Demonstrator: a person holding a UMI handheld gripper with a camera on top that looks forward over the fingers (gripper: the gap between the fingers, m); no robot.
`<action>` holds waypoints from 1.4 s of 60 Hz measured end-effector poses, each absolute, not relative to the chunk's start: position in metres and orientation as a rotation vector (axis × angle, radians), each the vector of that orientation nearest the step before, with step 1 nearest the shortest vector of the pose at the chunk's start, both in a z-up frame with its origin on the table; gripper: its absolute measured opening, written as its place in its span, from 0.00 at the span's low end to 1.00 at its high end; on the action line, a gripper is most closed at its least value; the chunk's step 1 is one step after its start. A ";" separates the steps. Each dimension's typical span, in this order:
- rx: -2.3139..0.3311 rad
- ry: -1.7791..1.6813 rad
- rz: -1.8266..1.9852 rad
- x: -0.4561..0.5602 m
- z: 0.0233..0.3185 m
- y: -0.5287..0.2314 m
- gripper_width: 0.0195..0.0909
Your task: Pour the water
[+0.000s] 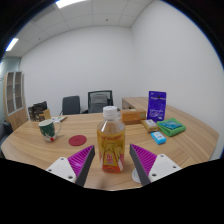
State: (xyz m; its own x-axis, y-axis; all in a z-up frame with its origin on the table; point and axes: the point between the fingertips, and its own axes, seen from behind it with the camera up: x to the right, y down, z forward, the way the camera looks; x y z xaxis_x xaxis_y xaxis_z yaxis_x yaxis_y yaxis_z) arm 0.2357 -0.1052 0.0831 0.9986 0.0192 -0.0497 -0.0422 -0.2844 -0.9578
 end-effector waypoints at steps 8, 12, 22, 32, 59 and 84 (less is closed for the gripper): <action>-1.828 -0.005 0.113 0.235 0.072 -0.059 0.81; -1.808 -0.035 0.121 0.230 0.068 -0.042 0.77; -1.767 -0.033 0.086 0.234 0.068 -0.031 0.52; -1.799 0.023 0.048 0.238 0.065 -0.026 0.40; -1.664 -0.842 -0.831 0.117 0.182 0.046 0.35; -1.410 -1.735 -1.507 0.042 0.158 0.078 0.35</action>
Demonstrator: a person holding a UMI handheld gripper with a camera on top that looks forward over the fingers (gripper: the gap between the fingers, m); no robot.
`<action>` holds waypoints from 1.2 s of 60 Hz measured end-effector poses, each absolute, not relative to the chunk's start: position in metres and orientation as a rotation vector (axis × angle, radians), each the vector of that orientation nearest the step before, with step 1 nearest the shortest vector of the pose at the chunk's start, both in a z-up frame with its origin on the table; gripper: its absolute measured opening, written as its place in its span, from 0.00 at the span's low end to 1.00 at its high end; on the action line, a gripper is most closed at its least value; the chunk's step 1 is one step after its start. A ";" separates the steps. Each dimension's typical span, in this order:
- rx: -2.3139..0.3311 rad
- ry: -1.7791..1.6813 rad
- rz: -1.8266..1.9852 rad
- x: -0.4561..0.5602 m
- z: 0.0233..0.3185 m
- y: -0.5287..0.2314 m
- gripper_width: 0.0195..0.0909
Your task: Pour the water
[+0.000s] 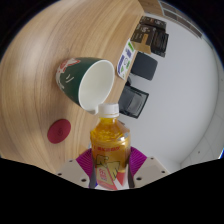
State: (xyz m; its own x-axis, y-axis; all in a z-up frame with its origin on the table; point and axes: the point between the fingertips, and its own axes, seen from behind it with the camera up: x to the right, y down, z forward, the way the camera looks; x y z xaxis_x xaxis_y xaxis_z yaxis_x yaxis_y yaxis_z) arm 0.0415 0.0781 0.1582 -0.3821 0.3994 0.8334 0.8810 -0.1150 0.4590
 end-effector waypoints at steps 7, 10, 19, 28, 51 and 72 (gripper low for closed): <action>-1.387 -1.809 -1.512 0.038 0.153 0.079 0.35; -1.391 -1.810 -1.494 0.039 0.153 0.081 0.35; -1.470 -1.563 -1.330 0.044 0.169 0.098 0.35; -1.627 -0.972 -0.856 0.053 0.192 0.100 0.35; -1.795 -0.248 0.131 0.052 0.080 0.084 0.35; -1.762 -0.223 0.260 0.050 0.074 0.087 0.46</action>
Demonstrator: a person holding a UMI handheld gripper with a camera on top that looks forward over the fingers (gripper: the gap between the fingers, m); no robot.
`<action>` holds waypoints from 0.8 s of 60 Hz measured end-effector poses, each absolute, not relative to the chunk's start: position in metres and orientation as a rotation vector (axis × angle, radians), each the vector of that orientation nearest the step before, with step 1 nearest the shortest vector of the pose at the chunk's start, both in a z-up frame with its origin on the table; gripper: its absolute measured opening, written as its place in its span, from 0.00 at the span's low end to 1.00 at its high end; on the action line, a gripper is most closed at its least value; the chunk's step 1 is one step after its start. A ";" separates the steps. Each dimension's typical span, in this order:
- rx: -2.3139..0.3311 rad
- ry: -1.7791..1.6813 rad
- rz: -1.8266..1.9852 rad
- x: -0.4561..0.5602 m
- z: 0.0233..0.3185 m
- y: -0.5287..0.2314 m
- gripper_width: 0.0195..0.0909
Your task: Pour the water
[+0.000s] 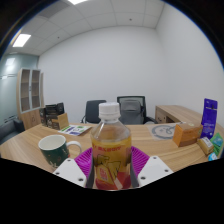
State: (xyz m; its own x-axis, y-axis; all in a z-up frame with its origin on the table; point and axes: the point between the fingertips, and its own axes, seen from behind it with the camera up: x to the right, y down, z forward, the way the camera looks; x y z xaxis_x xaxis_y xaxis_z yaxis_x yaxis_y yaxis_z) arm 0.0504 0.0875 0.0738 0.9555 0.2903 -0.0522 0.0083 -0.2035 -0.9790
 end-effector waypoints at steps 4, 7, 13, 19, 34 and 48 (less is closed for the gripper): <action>-1.789 -0.238 0.264 0.049 0.072 0.086 0.58; -1.842 -0.237 0.282 0.051 0.067 0.082 0.68; -1.899 -0.162 0.357 0.059 0.070 0.070 0.93; -1.939 -0.133 0.332 0.074 0.080 0.049 0.90; -1.959 -0.137 0.304 0.059 0.152 -0.058 0.90; -1.903 -0.114 0.226 0.034 0.238 -0.177 0.90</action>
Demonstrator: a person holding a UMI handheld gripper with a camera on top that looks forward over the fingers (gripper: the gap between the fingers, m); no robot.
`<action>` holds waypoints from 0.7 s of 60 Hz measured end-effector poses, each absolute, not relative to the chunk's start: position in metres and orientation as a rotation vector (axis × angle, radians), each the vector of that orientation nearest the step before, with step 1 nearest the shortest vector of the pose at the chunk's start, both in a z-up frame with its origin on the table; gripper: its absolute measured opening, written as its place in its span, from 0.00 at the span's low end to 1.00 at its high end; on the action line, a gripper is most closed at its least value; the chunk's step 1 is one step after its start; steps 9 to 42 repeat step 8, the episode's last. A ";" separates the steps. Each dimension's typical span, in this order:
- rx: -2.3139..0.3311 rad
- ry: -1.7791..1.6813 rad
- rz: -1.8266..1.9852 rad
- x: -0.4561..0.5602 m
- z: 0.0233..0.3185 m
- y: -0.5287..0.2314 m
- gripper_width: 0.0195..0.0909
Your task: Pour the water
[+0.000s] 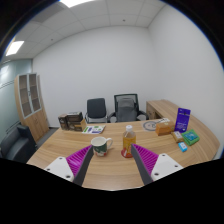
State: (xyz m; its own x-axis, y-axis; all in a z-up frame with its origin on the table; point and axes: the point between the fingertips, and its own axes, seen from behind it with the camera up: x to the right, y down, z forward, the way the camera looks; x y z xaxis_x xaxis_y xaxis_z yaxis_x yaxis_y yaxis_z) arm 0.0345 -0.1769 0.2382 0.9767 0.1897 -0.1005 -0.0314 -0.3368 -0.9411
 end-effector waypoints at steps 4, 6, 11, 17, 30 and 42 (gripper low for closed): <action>-1.892 -0.108 0.194 0.033 0.256 -0.206 0.90; -1.893 -0.107 0.186 0.033 0.263 -0.218 0.90; -1.892 -0.110 0.186 0.030 0.269 -0.233 0.89; -1.892 -0.110 0.186 0.030 0.269 -0.233 0.89; -1.892 -0.110 0.186 0.030 0.269 -0.233 0.89; -1.892 -0.110 0.186 0.030 0.269 -0.233 0.89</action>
